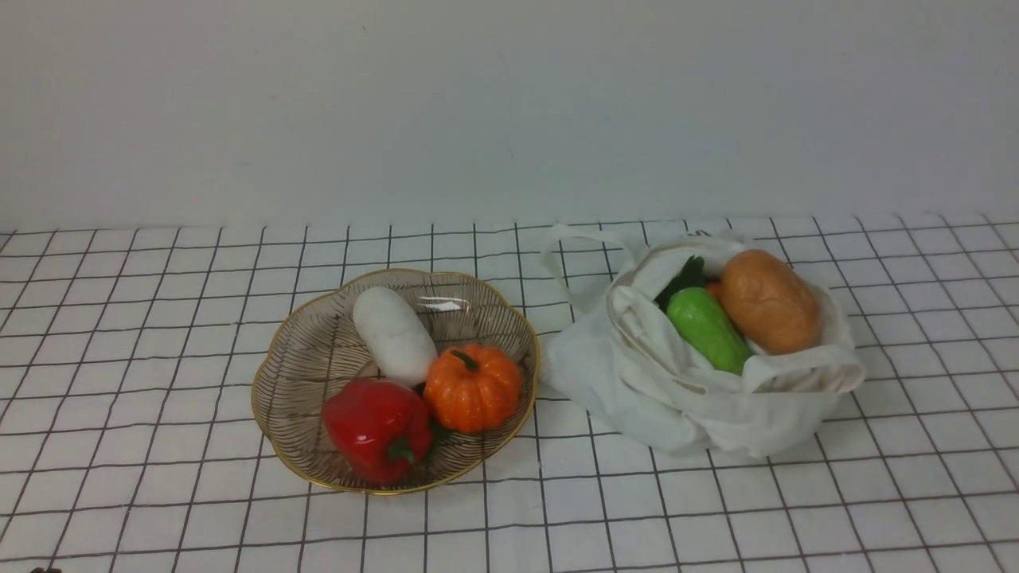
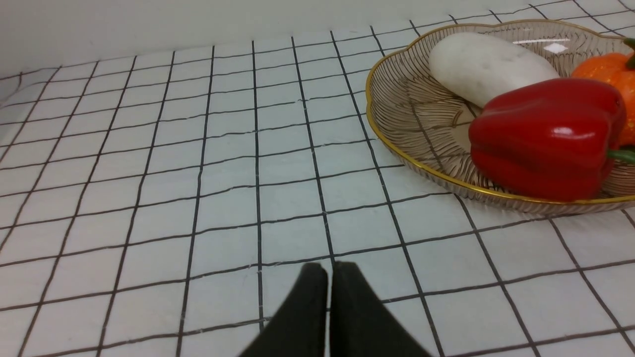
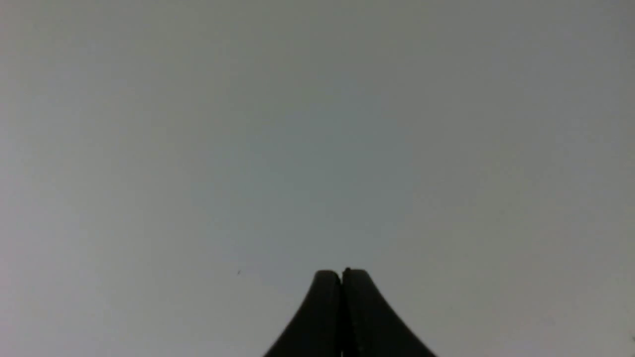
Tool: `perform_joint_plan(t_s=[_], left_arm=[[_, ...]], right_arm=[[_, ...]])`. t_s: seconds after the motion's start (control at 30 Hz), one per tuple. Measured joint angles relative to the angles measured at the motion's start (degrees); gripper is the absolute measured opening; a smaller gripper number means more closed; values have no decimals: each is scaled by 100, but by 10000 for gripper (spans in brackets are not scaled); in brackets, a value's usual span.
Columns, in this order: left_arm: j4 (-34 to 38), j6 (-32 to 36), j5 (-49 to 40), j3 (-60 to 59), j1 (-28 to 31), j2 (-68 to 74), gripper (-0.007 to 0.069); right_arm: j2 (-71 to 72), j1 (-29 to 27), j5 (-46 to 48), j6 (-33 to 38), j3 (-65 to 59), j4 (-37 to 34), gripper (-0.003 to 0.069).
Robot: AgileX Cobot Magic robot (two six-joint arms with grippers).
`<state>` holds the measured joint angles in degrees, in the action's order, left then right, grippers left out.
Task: Take vegetables from bag on white checkered tablecloth place on plate.
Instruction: 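Reach into the bag and grasp the item inside with the right gripper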
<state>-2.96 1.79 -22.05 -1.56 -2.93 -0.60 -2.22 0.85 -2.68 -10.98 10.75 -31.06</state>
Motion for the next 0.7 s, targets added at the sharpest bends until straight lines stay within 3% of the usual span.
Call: perform_joint_plan(t_s=[0.13, 0.17, 0.23, 0.3, 0.47, 0.7], left_arm=[[0, 0, 0, 0, 0, 0, -8], [0, 0, 0, 0, 0, 0, -8], [0, 0, 0, 0, 0, 0, -8], [0, 0, 0, 0, 0, 0, -8], [0, 0, 0, 0, 0, 0, -8], [0, 0, 0, 0, 0, 0, -8]], right_arm=[[-972, 25, 1423, 492, 1288, 870, -15], [-1607, 25, 2275, 736, 1813, 1232, -15], [-2037, 25, 2738, 896, 2124, 1395, -15], [-3330, 25, 3866, 1440, 2956, 1644, -15], [-4888, 25, 4765, 2487, 4060, 1607, -15], [-6725, 30, 5196, 3928, 5066, 687, -8]])
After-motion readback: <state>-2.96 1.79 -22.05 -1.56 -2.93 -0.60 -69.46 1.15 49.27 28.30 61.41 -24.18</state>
